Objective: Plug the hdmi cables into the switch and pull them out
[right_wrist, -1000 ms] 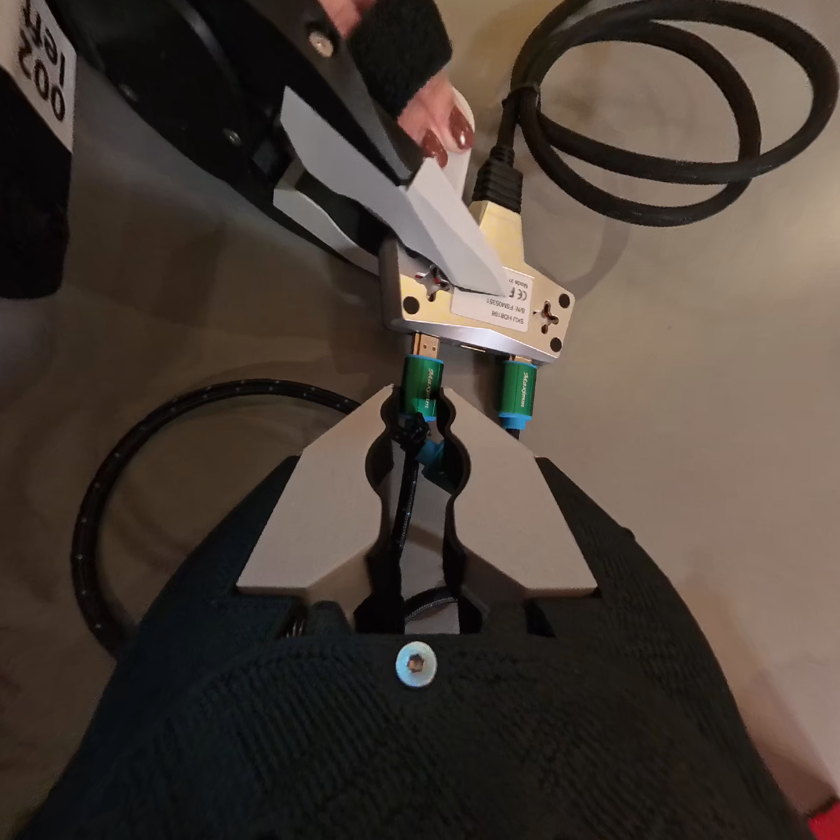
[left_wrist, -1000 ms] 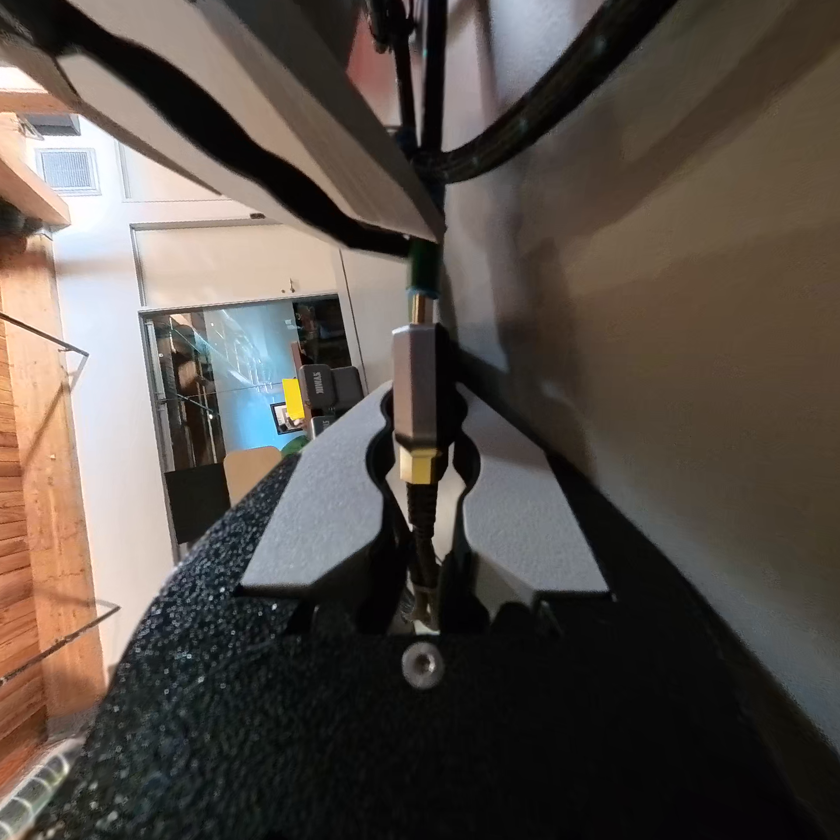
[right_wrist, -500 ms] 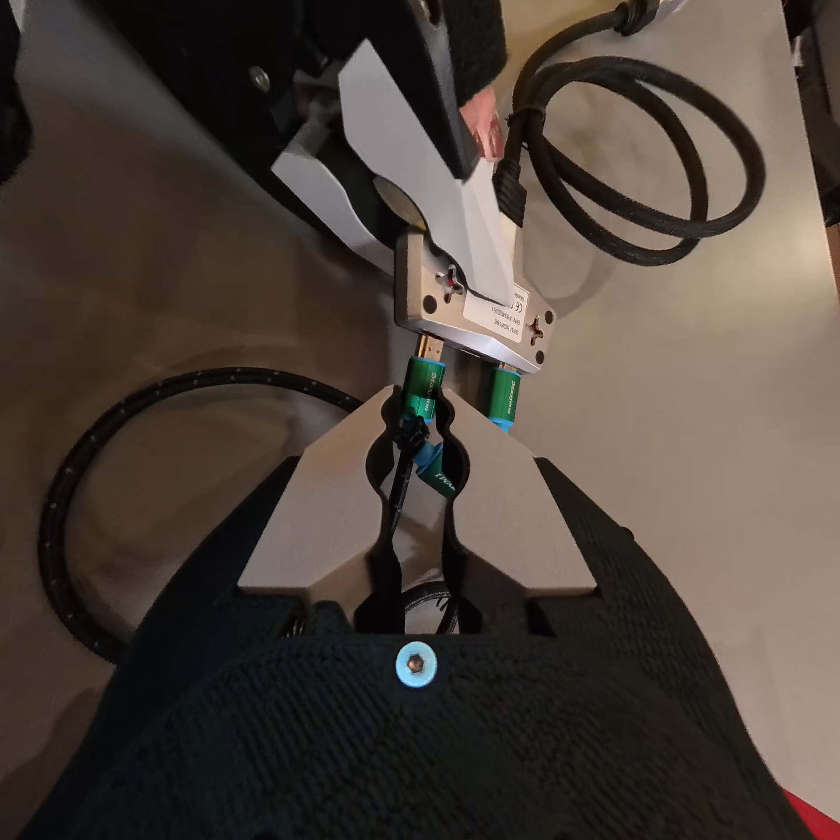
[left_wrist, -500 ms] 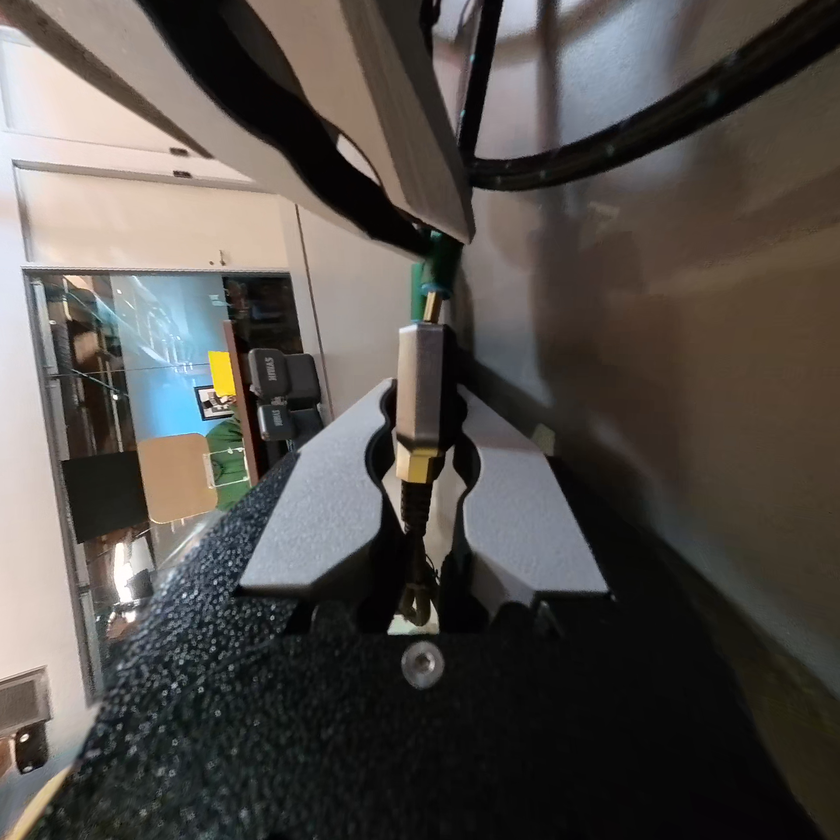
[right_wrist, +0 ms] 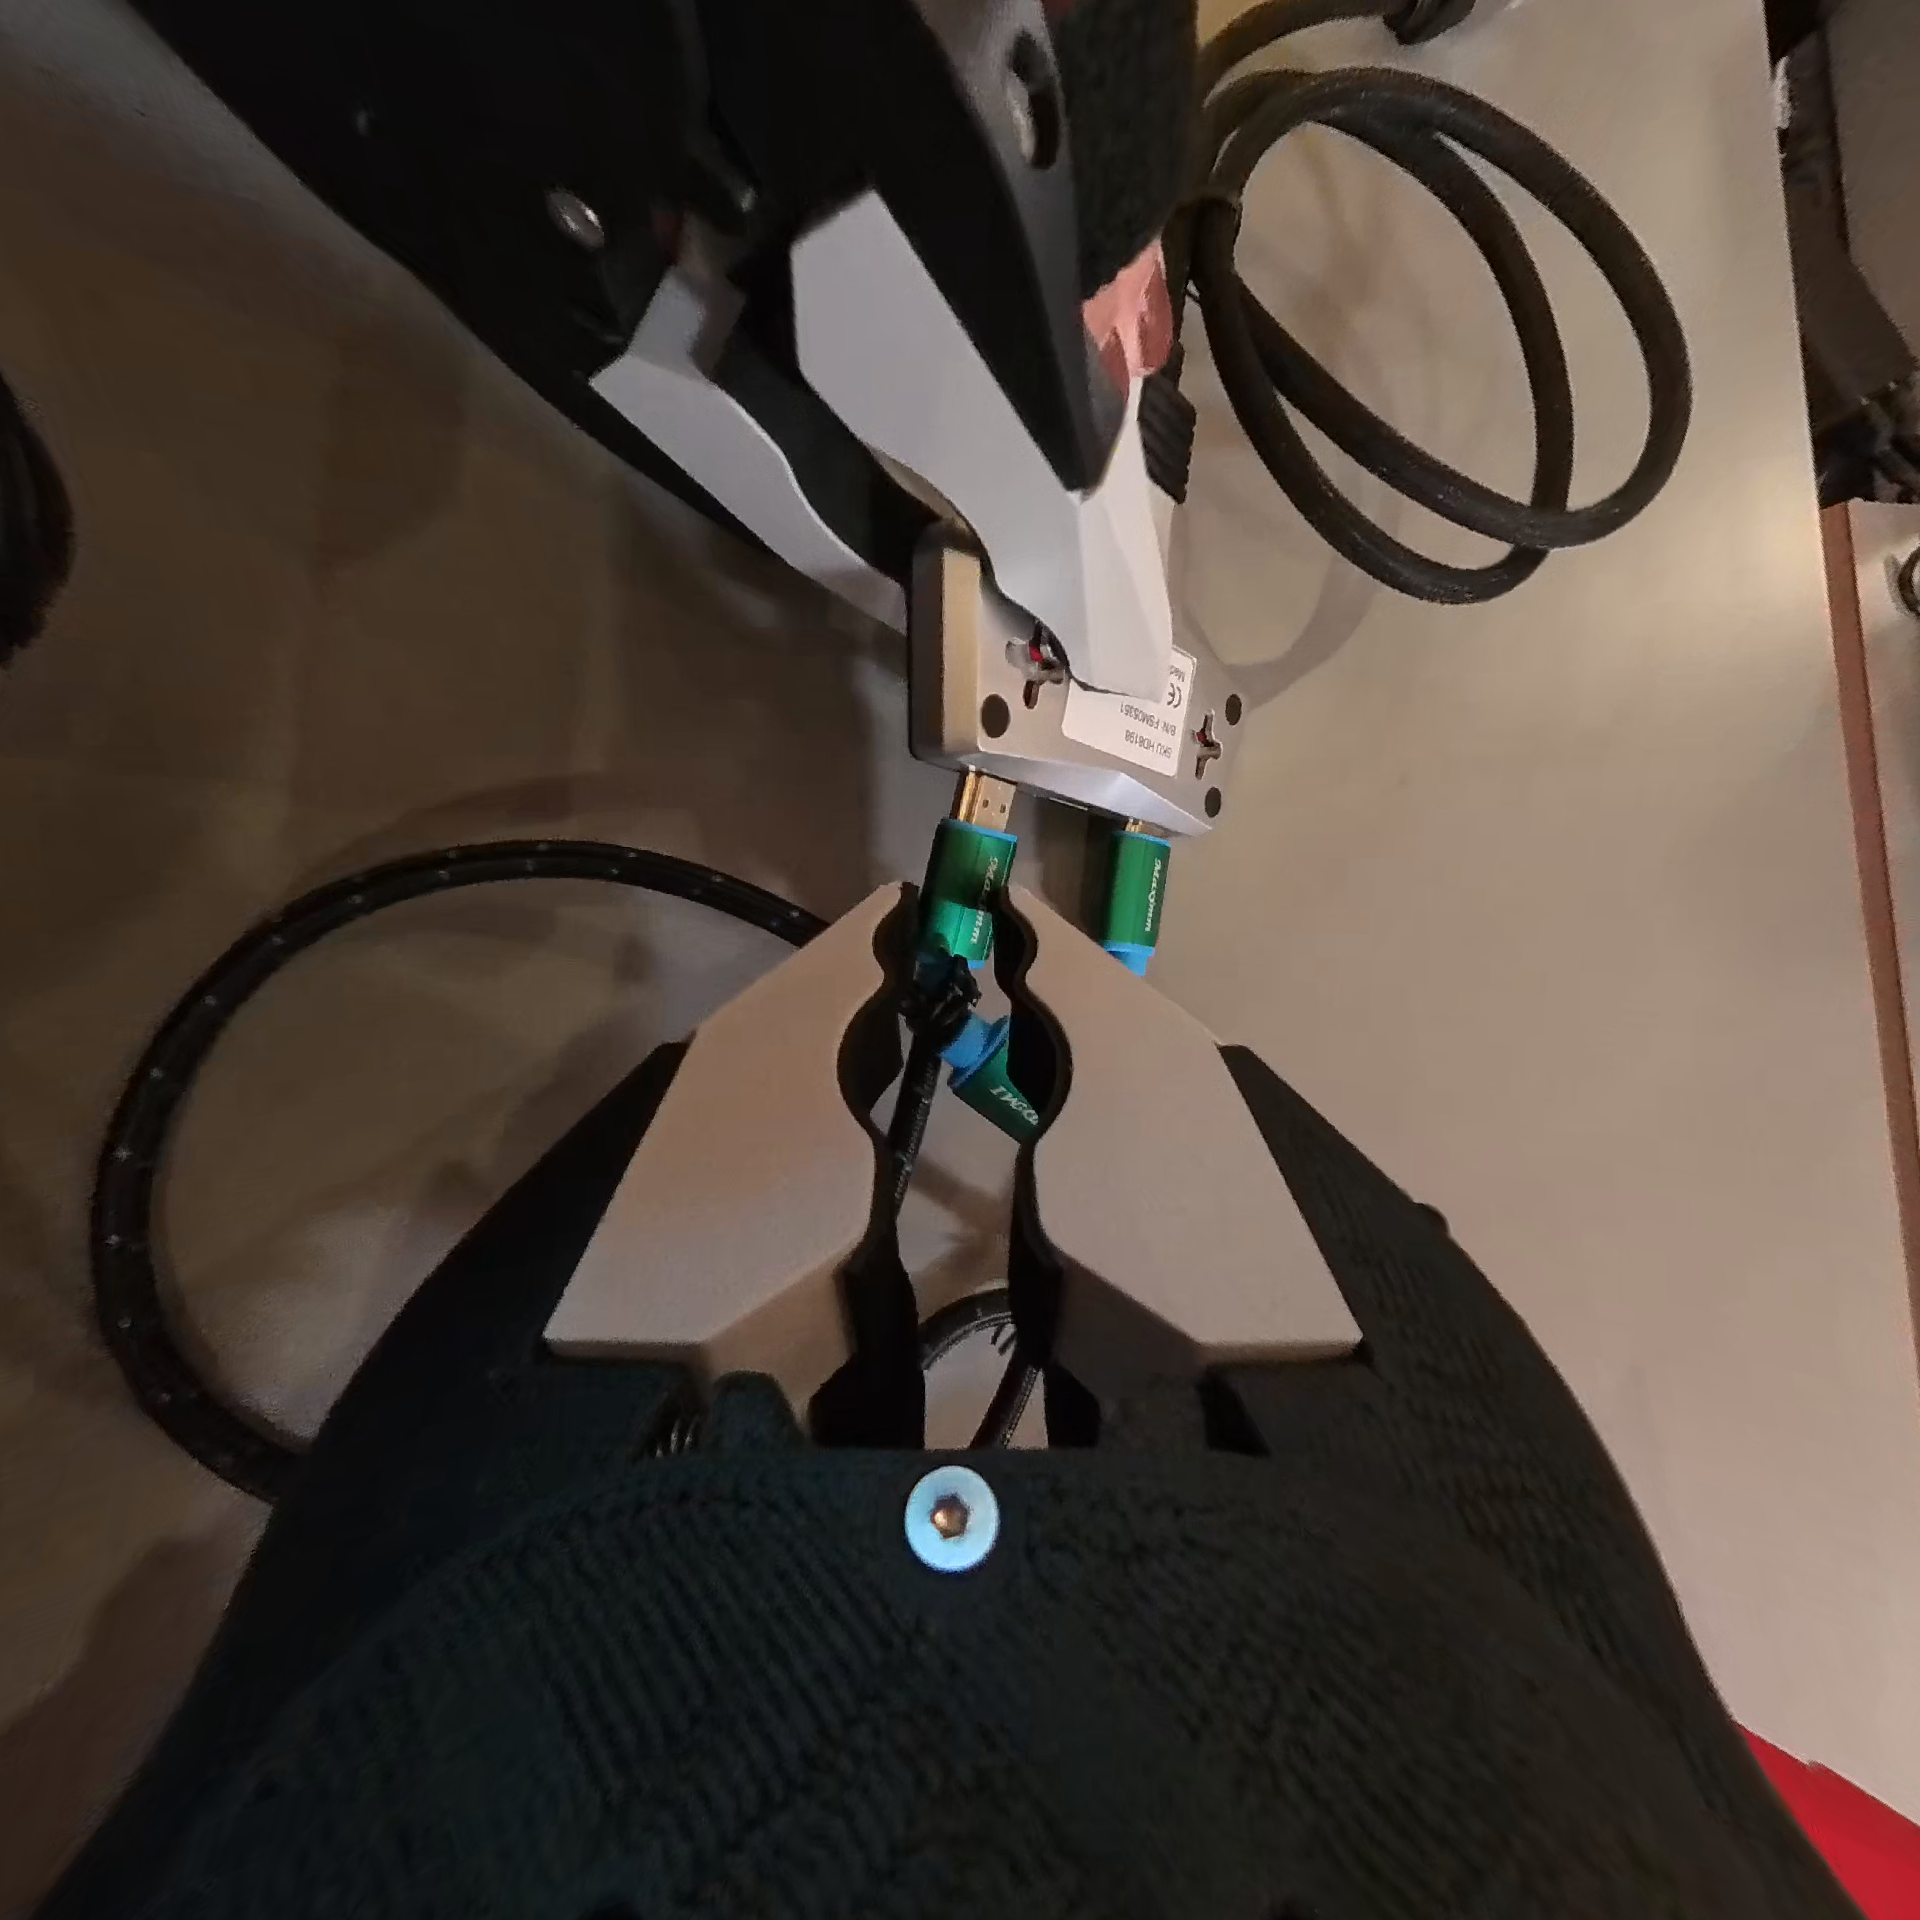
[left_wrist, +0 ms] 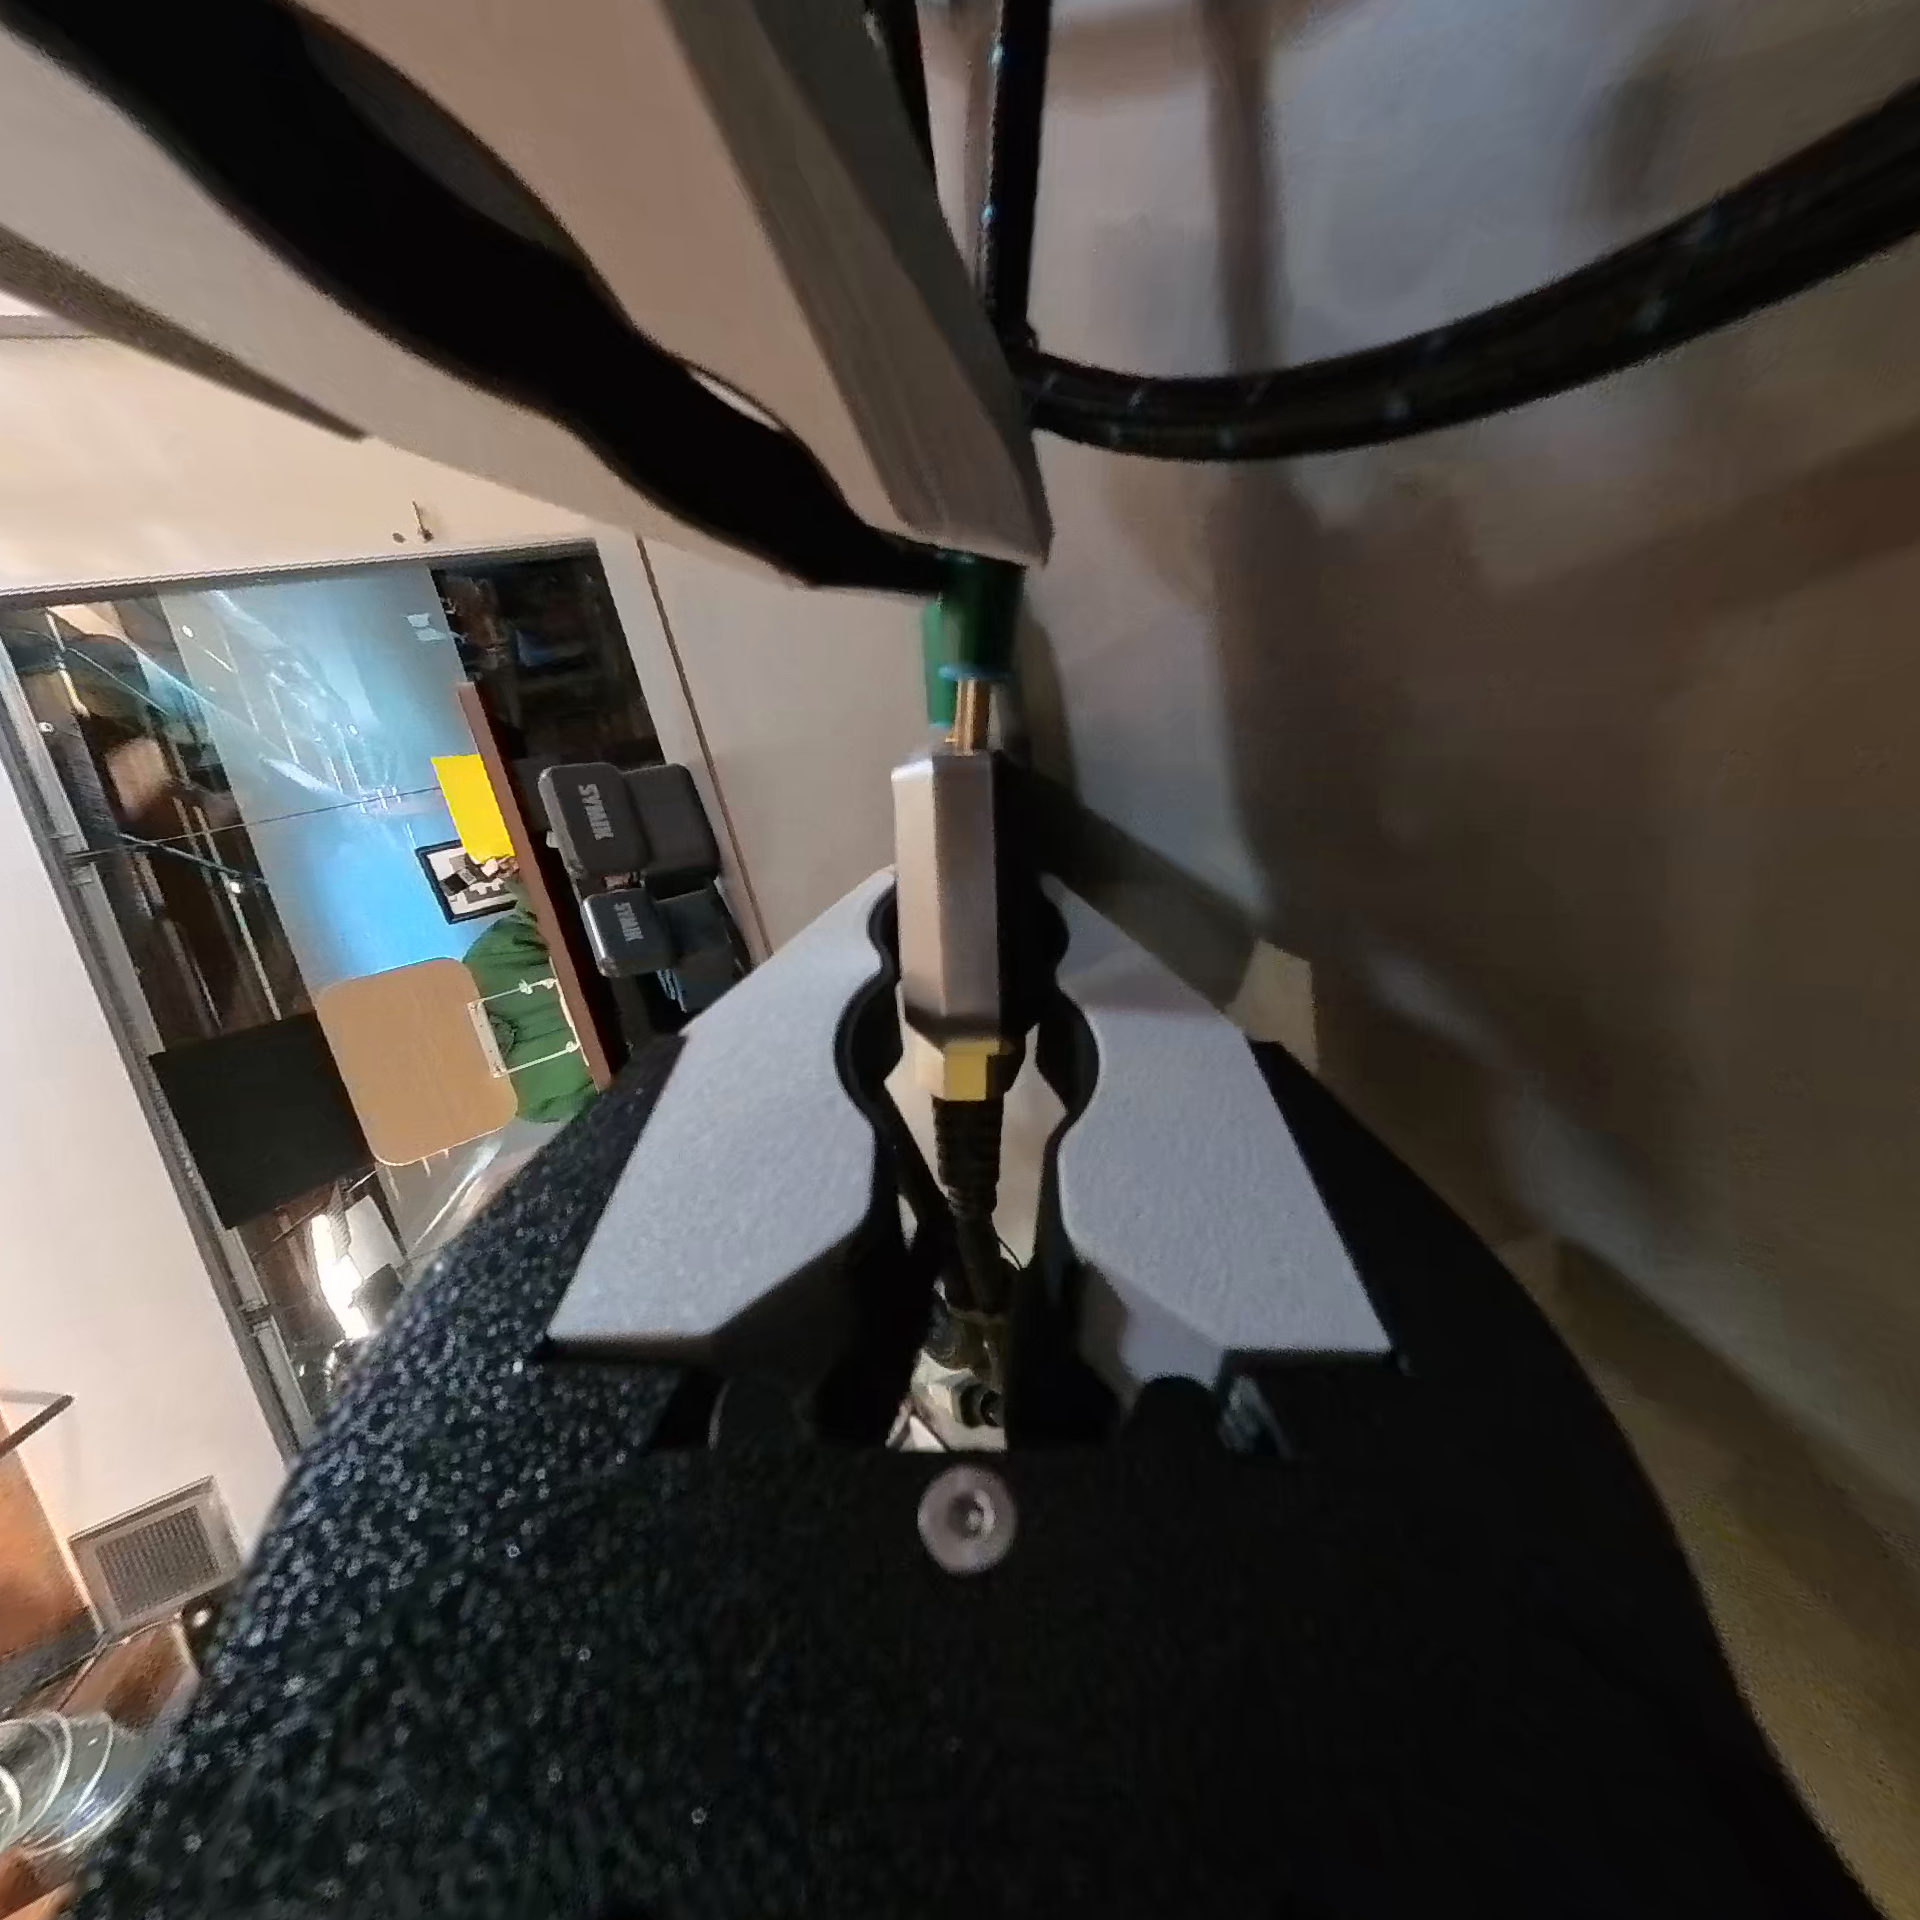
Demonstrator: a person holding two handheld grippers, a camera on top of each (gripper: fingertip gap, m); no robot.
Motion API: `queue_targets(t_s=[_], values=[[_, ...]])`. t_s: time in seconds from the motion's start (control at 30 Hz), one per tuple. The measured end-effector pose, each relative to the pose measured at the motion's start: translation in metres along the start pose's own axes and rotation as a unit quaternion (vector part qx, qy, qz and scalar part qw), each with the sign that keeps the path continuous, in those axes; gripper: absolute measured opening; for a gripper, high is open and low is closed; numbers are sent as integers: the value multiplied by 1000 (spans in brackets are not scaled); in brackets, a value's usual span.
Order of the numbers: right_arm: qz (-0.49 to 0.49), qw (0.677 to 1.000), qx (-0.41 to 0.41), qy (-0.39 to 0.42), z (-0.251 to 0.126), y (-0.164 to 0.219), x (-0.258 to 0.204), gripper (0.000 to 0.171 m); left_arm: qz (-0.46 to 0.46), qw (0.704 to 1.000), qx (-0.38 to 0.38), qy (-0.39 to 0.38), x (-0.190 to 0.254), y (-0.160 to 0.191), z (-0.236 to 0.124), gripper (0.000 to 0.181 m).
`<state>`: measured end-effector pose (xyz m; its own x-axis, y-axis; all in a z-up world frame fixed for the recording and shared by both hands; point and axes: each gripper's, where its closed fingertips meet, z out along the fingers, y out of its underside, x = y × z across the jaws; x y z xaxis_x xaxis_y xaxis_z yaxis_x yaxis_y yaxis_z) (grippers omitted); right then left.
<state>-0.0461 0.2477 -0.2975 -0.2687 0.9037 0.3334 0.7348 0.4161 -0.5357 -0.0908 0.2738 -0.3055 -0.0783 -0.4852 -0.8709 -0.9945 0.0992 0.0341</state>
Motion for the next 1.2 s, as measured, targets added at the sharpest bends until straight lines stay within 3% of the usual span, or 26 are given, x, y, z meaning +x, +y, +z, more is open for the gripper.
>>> queue_targets(t_s=[0.23,0.43,0.77,0.97,1.2], values=[[12,1000,8,7,-4,-3,4,10,5,1000,-12,9,-1,1,0,19],[74,996,45,-22,-8,-8,6,10,-10,1000,-7,7,-1,1,0,19],[95,987,126,-37,-4,-15,10,10,-52,998,30,-8,-2,4,2,19],[72,988,139,-6,0,-17,9,9,-70,997,41,-11,-1,4,2,19],[52,989,132,48,6,-18,16,9,-75,997,0,-22,-3,9,5,19]])
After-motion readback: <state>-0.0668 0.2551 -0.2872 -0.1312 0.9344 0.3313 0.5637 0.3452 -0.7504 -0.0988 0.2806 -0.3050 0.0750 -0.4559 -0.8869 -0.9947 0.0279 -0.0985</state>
